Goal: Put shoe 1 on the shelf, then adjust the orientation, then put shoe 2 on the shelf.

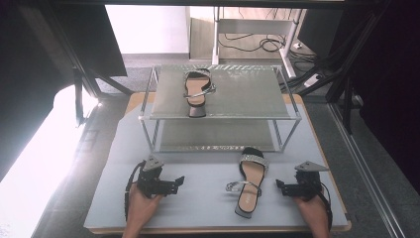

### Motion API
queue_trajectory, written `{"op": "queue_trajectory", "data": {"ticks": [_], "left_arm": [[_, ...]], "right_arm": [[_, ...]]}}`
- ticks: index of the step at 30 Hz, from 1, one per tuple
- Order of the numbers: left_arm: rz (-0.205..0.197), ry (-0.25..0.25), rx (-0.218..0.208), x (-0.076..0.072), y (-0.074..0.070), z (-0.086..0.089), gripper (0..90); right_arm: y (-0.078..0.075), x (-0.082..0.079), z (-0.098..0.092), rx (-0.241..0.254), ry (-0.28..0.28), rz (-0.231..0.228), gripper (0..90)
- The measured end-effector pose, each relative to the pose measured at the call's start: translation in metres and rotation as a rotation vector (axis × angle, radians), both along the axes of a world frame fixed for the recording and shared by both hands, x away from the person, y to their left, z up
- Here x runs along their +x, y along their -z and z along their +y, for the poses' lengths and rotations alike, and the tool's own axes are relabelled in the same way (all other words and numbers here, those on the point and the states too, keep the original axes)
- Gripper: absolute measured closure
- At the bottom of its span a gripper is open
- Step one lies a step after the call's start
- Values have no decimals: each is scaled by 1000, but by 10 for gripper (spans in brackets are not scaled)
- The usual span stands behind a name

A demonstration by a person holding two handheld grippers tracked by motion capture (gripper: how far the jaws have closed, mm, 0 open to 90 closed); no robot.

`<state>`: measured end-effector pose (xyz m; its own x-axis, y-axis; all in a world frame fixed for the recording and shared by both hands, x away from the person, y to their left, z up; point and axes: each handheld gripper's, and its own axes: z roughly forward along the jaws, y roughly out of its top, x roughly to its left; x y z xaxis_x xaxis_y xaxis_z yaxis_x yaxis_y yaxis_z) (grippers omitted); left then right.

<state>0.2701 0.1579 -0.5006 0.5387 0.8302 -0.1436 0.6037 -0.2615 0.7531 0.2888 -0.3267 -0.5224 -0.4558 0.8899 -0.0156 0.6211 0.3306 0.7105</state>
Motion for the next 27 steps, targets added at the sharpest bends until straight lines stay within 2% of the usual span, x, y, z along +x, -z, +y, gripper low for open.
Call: {"op": "queue_trajectory", "data": {"ticks": [4,13,16,19,23,27], "left_arm": [[-8,-4,52,-3,7,-4,7],[26,-4,169,-4,23,-11,0],[22,-2,191,-5,23,-14,0],[27,-5,194,-5,24,-14,0],[54,-6,175,-3,24,-12,0],[55,-7,174,-3,25,-12,0]], "right_arm": [[0,0,0,2,0,3,25],[-2,-2,1,3,-13,-6,78],[-3,-3,2,9,-16,-1,77],[-6,-4,3,23,-23,-2,78],[-13,-4,6,49,-30,-8,83],[-16,3,10,53,-32,-2,83]]}}
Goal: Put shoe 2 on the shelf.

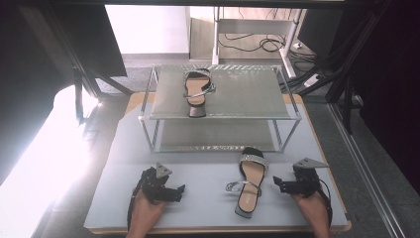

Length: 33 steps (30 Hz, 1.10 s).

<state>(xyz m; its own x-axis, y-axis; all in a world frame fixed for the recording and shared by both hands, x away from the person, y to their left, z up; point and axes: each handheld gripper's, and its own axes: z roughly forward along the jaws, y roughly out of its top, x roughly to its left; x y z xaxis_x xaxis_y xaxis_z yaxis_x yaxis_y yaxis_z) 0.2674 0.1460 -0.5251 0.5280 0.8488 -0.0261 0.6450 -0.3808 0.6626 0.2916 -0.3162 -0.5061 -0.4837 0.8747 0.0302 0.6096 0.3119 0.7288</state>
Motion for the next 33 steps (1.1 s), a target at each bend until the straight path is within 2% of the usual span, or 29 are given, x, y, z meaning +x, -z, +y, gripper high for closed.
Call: {"op": "queue_trajectory", "data": {"ticks": [6,11,17,19,24,30,33], "left_arm": [[1,0,-1,0,0,0,0],[1,-1,-2,0,0,0,0],[1,-1,-3,0,0,0,0],[1,-1,-3,0,0,0,0],[1,-1,-3,0,0,0,0],[1,-1,-3,0,0,0,0],[1,-1,-3,0,0,0,0]], "right_arm": [[2,19,12,-11,-5,15,65],[3,33,17,-66,19,8,46],[7,43,15,-85,41,24,57],[9,47,17,-93,50,30,93],[9,54,24,-75,28,40,132],[10,61,40,-64,11,38,138],[11,67,49,-44,-3,40,135]]}}
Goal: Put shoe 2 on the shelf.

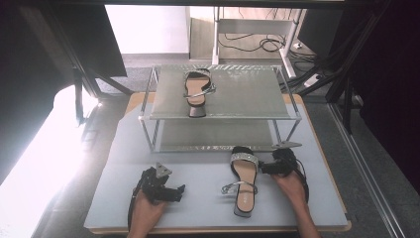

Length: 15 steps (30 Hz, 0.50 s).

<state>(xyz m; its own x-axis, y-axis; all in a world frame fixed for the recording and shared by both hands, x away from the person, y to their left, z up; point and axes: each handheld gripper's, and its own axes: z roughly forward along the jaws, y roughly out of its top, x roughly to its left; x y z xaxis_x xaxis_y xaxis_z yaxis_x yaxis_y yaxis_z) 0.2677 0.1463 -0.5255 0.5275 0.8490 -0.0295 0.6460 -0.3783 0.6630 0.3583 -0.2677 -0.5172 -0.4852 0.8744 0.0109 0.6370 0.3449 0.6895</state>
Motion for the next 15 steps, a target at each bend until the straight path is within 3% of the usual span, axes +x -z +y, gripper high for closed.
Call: {"op": "queue_trajectory", "data": {"ticks": [7,10,15], "left_arm": [[0,0,0,0,0,0,0],[-1,0,0,0,0,0,0],[-1,-1,0,0,0,0,0]], "right_arm": [[1,10,29,16,-31,-11,154],[-3,9,30,23,-41,-17,156],[-14,0,11,171,-52,-10,136]]}}
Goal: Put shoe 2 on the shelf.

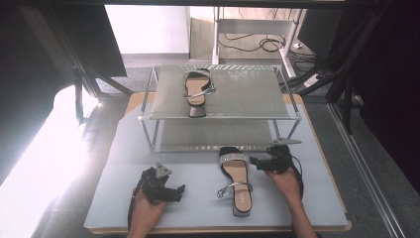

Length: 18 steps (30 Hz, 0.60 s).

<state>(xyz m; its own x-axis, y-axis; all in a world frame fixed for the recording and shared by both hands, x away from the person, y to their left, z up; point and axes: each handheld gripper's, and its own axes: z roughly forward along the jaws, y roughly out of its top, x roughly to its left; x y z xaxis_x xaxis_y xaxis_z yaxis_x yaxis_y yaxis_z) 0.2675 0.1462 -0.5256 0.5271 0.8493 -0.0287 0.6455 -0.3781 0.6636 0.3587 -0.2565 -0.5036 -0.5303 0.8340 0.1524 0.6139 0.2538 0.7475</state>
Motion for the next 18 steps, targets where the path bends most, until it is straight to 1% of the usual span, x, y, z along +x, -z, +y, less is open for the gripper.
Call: {"op": "queue_trajectory", "data": {"ticks": [3,5,6,8,9,11,15,18], "left_arm": [[0,0,0,0,0,0,0],[0,0,0,0,0,0,0],[0,0,0,0,0,0,0],[0,0,0,0,0,0,0],[0,0,0,0,0,0,0],[-1,0,0,0,0,0,0],[-1,0,-1,0,0,0,0],[-1,0,0,0,0,0,0]], "right_arm": [[-4,-6,-5,84,-29,28,136],[-4,-10,-4,141,-47,57,140],[-3,-12,-2,158,-58,67,147],[0,-15,5,170,-78,87,170],[2,-15,9,183,-86,90,193],[6,-16,16,196,-93,115,239],[14,-14,28,223,-89,129,355],[18,-12,33,252,-71,126,450]]}}
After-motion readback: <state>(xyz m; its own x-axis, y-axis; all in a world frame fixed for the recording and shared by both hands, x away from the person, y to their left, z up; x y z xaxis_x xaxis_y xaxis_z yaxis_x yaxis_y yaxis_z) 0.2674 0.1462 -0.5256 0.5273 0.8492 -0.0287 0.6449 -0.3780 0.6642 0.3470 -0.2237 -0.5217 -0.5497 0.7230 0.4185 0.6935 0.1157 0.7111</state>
